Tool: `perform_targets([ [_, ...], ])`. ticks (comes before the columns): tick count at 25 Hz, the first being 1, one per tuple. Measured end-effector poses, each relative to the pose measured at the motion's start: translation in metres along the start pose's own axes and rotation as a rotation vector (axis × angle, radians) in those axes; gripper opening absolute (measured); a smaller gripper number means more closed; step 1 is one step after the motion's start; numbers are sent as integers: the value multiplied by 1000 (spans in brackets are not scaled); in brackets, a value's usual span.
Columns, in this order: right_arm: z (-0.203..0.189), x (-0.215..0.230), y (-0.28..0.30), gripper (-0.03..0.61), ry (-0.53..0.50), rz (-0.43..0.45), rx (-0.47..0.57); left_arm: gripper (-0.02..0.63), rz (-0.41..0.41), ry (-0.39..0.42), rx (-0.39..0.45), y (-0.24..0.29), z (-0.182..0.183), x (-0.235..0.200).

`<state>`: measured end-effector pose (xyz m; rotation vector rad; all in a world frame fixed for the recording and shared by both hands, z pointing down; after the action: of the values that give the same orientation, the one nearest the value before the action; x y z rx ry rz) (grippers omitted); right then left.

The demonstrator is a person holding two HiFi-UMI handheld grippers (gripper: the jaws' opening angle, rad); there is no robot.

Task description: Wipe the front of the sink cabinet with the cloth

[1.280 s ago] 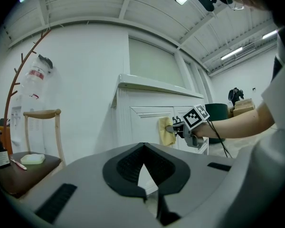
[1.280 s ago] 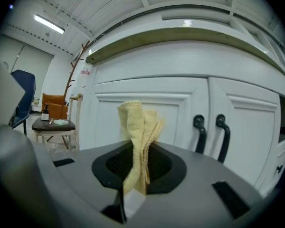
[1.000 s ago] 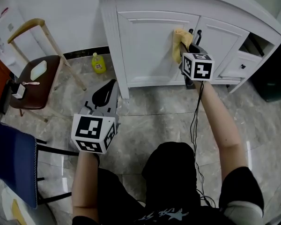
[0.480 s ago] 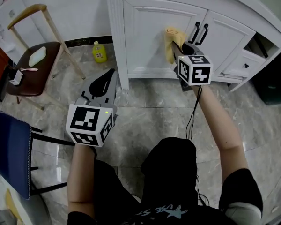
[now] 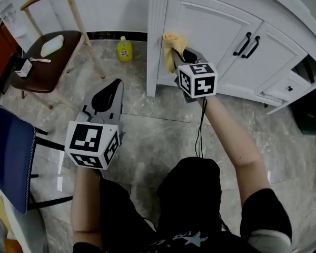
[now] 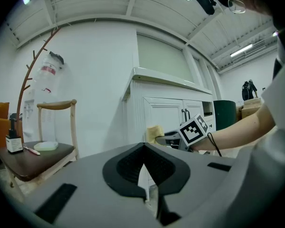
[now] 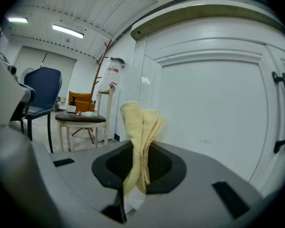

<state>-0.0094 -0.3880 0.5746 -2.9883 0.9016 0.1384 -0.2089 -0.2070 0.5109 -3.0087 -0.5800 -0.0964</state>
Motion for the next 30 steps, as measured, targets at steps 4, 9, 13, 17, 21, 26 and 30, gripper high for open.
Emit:
perform_targets([
  [4,-5,-8,16,63,5,8,5,15,30,4,-10,-6,-2,-10],
  [9,-13,6,9,63,-14,-9,14,15,41,12,-14,-4,-4,-12],
  [13,-22,30,-9,63,-22,-71,2,15,32,5,-22,4,-10,-7],
  [17,-30,61,-31,63,-7,-142,-13,15,4,-11,-34,18,-20,7],
  [21,-35,93,-59,63,2,-215,-23,15,-51,-23,-43,32,-27,28],
  [26,-40,131,-91,63,22,-310,-32,15,-101,-24,-47,45,-28,47],
  [30,-43,153,-113,63,27,-375,-44,15,-141,-26,-52,54,-28,62],
])
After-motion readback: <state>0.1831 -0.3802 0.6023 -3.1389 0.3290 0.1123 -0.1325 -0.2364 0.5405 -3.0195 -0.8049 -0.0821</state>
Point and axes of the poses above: the fingertips, and each gripper's own axes: y forward along the fingers, x to its right, z out of its top, the point moved 6 cm from there along -y, backward along the fingers, and after that the axes turned 10 degrees about x, right-handed, at the moved point
